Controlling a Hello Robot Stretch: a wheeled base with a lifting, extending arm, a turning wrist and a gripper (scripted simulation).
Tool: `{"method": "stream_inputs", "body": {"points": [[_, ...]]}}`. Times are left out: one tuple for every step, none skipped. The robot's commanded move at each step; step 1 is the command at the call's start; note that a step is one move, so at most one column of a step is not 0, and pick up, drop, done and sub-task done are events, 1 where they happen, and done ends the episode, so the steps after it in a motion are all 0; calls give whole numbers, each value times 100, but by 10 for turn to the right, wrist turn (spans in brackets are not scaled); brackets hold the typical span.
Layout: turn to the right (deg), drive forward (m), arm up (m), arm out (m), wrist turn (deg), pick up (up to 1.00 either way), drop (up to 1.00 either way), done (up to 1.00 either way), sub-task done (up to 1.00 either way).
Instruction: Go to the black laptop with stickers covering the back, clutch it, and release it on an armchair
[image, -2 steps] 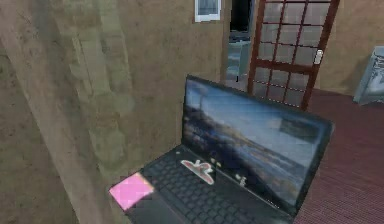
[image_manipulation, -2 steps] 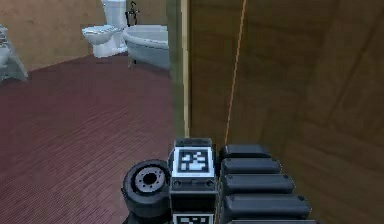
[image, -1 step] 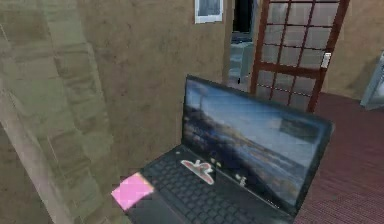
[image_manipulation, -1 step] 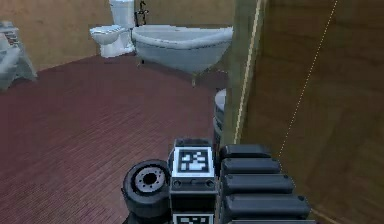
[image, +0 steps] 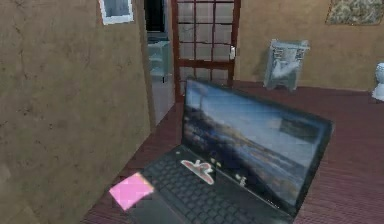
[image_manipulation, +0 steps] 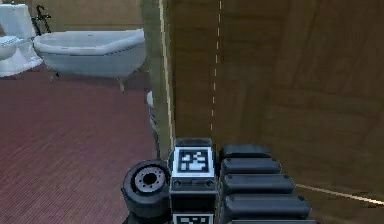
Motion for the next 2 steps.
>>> {"method": "stream_inputs", "body": {"points": [[0,100,0,0,0,0,0,0,0],[0,100,0,0,0,0,0,0,0]]}}
